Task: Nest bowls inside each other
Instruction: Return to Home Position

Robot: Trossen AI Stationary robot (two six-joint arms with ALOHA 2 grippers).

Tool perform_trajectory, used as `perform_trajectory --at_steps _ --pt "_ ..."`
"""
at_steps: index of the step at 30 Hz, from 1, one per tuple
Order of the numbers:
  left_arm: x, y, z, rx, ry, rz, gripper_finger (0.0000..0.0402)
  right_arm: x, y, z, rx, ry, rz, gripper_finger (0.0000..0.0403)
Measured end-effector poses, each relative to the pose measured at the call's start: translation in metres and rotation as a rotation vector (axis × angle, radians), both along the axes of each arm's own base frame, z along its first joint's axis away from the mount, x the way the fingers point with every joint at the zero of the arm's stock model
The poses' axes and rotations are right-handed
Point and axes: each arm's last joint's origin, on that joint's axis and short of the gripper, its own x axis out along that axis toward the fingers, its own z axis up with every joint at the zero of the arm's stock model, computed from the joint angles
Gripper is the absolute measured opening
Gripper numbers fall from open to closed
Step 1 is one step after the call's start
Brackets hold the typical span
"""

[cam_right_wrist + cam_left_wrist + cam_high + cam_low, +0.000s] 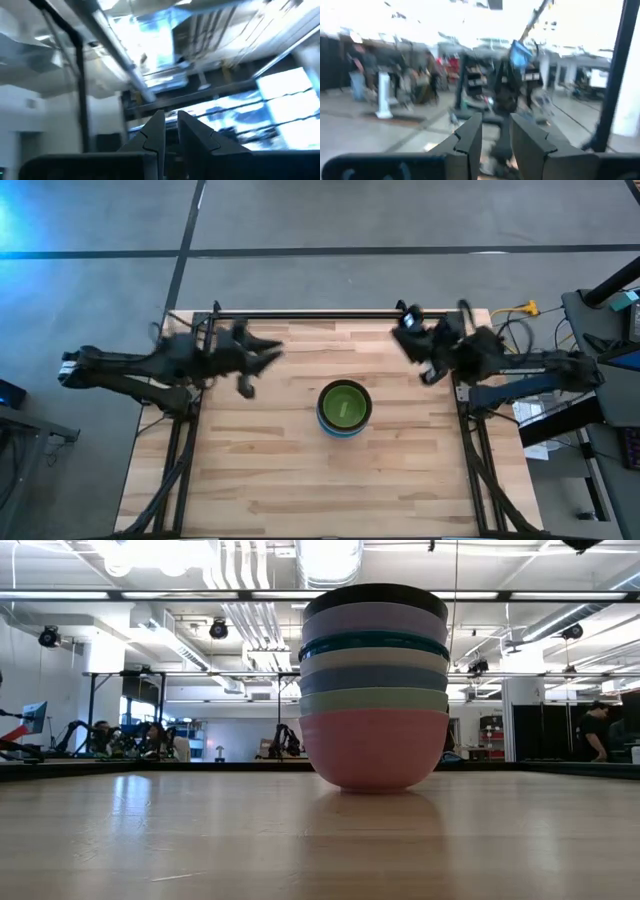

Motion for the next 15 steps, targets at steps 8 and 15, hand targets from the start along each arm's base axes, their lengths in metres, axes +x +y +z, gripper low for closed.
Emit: perform_trajectory --at_steps 8,15 --pt "-0.074 0.013 0.018 0.031 -0.073 0.199 0.0084 -0.064 -0.033 0.02 -0.041 -0.01 -0.251 0.0047" --pt "-0.115 0.014 0.013 0.011 -0.173 0.206 0.0084 -0.115 -0.038 0.026 -0.069 -0.102 -0.295 0.0047"
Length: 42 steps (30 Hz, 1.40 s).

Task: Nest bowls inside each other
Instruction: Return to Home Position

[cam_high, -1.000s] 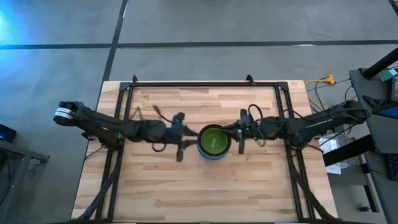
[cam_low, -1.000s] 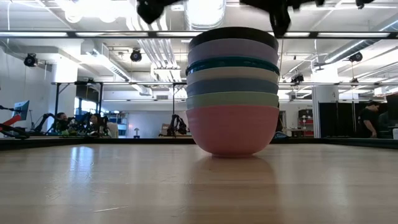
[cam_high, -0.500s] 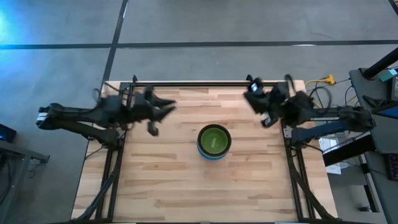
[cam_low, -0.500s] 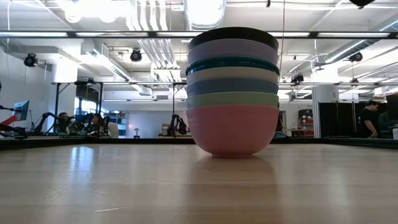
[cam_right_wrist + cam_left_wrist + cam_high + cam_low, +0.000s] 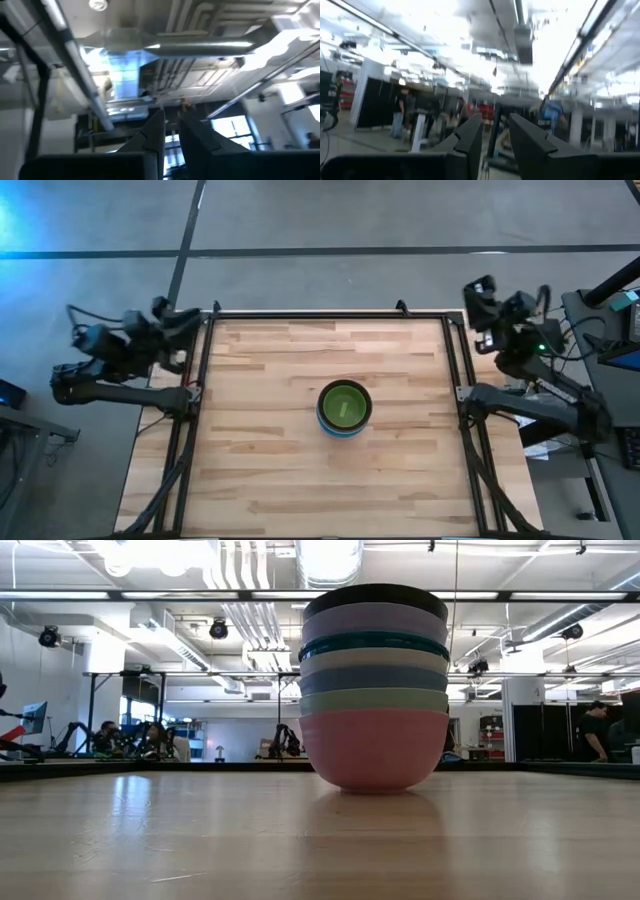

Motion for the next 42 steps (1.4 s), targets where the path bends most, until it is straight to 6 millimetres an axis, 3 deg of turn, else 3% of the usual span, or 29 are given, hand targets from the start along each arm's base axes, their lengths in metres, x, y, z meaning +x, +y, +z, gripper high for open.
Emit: perform_trajectory --at_steps 4,9,18,21,25,27,30,34,38,42 --pt "-0.022 0.001 -0.014 -0.028 -0.055 0.052 0.0084 -0.018 -0.002 -0.017 0.093 -0.052 -0.077 0.0047" --pt "-0.033 0.002 -0.047 -0.115 -0.099 0.02 0.0084 -0.029 0.0 -0.052 0.172 -0.168 0.026 0.0047" --pt "-0.029 0.002 -0.109 -0.292 -0.136 -0.061 0.0084 -0.042 0.006 -0.117 0.28 -0.36 0.047 0.0047" --pt "-0.023 0.002 -0.123 -0.343 -0.136 -0.073 0.0083 -0.05 0.012 -0.128 0.279 -0.421 0.032 0.0047" --pt "-0.019 0.002 -0.123 -0.362 -0.132 -0.079 0.0068 -0.058 0.019 -0.143 0.275 -0.463 0.041 0.0047" --pt "-0.016 0.002 -0.126 -0.365 -0.117 -0.075 0.0054 -0.057 0.018 -0.151 0.334 -0.414 0.06 0.0047" --pt "-0.014 0.002 -0.131 -0.389 -0.109 -0.09 0.0032 -0.045 0.013 -0.162 0.392 -0.206 0.152 0.0047" --pt "-0.013 0.0 -0.141 -0.442 -0.081 -0.177 0.0006 -0.038 0.014 -0.165 0.396 -0.041 0.283 0.0047" --pt "-0.007 -0.002 -0.153 -0.544 -0.018 -0.244 0.0001 -0.039 0.017 -0.165 0.4 -0.004 0.357 0.0043" --pt "0.002 -0.003 -0.172 -0.678 0.151 -0.237 0.0 -0.032 0.013 -0.176 0.483 0.141 0.382 0.0024"
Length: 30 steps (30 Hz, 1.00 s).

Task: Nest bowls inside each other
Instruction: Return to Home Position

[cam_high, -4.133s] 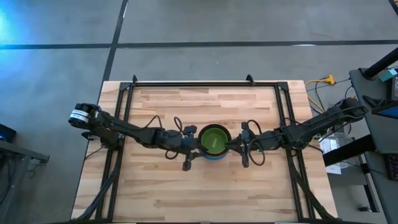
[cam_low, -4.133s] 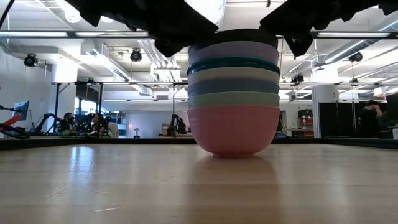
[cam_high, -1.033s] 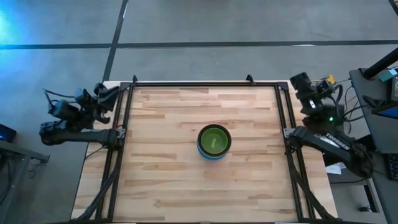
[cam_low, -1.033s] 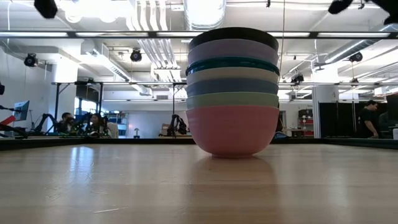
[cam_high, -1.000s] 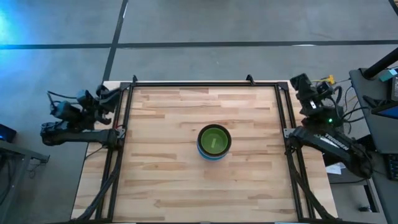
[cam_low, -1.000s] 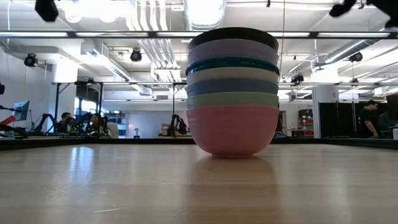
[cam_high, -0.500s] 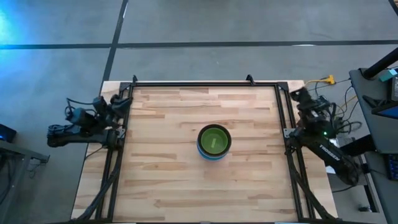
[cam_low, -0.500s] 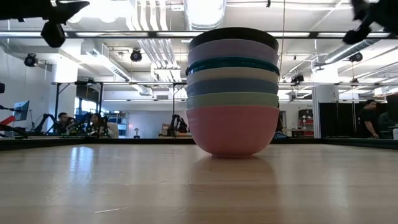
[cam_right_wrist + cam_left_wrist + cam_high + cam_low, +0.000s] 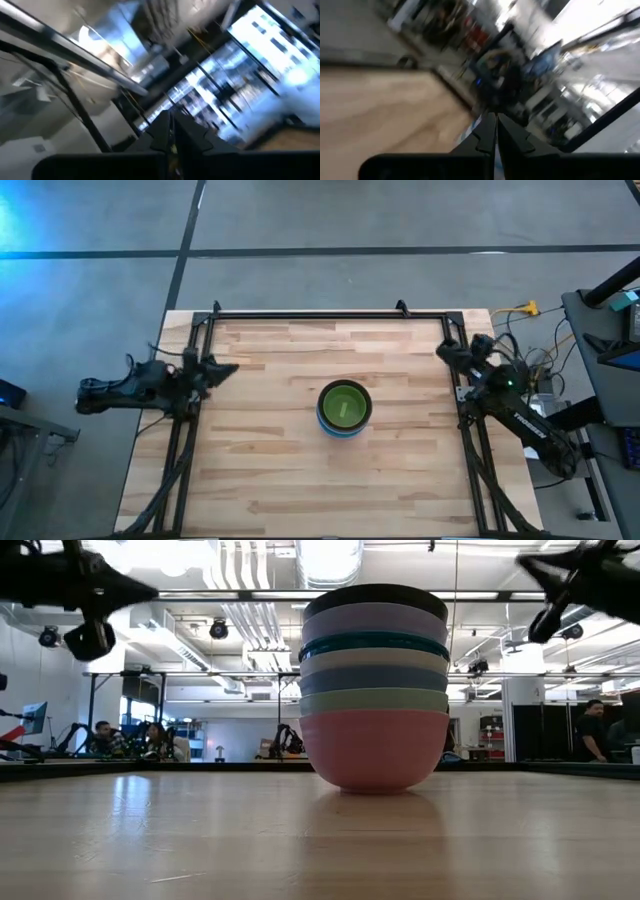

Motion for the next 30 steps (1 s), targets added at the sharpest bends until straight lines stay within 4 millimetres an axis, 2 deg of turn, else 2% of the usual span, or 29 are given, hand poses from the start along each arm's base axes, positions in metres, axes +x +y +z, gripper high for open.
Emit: perform_trajectory --at_steps 7,14,18,25,30 --pt "0.016 -0.005 -0.016 -0.051 0.15 -0.046 0.0 0.01 -0.004 -0.02 0.091 0.199 0.05 0.0009" --pt "0.031 -0.013 -0.049 -0.09 0.143 -0.097 0.0 0.021 0.005 -0.037 0.128 0.356 0.125 0.0008" --pt "0.033 -0.018 -0.067 -0.103 0.09 -0.096 0.0 0.026 0.014 -0.044 0.13 0.419 0.142 0.0008" --pt "0.029 -0.023 -0.071 -0.037 0.125 -0.026 0.0 0.032 0.03 -0.046 0.148 0.418 0.128 0.0008" --pt "0.025 -0.023 -0.075 -0.012 0.165 -0.023 0.0 0.035 0.039 -0.057 0.134 0.517 0.114 0.0008"
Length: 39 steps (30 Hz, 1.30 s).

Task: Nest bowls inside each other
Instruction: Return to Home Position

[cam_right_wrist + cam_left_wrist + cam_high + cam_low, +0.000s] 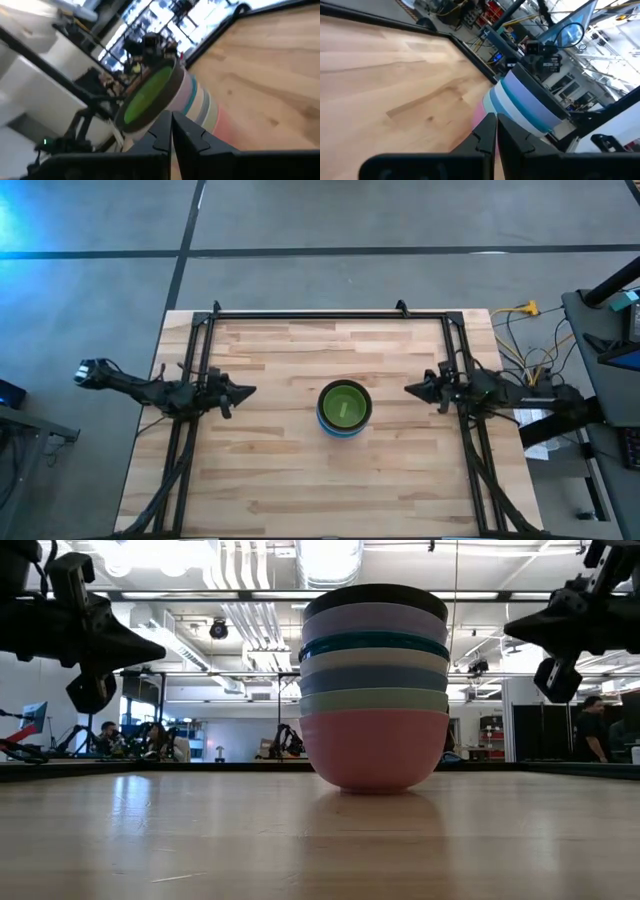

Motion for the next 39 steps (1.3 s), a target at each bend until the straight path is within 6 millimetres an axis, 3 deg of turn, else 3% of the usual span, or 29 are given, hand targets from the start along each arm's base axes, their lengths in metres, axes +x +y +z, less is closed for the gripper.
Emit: perform_trajectory --at_steps 11,19,28,32,39 --pt "-0.008 0.003 0.009 0.122 -0.071 -0.018 0.0 0.007 0.003 -0.011 -0.131 0.134 0.066 0.0008" --pt "-0.009 0.002 0.012 0.151 -0.1 -0.146 0.0 0.012 0.002 -0.02 -0.163 0.236 0.039 0.0008" --pt "-0.007 0.007 0.008 0.234 -0.053 -0.21 0.0 0.015 0.006 -0.014 0.042 0.174 0.128 0.0009" --pt "-0.005 0.009 0.006 0.339 -0.009 -0.191 0.0 0.015 0.006 -0.012 -0.037 0.151 0.127 0.0009" --pt "-0.004 0.009 0.005 0.452 0.03 -0.201 0.0 0.014 0.005 -0.017 -0.324 0.207 0.107 0.0009"
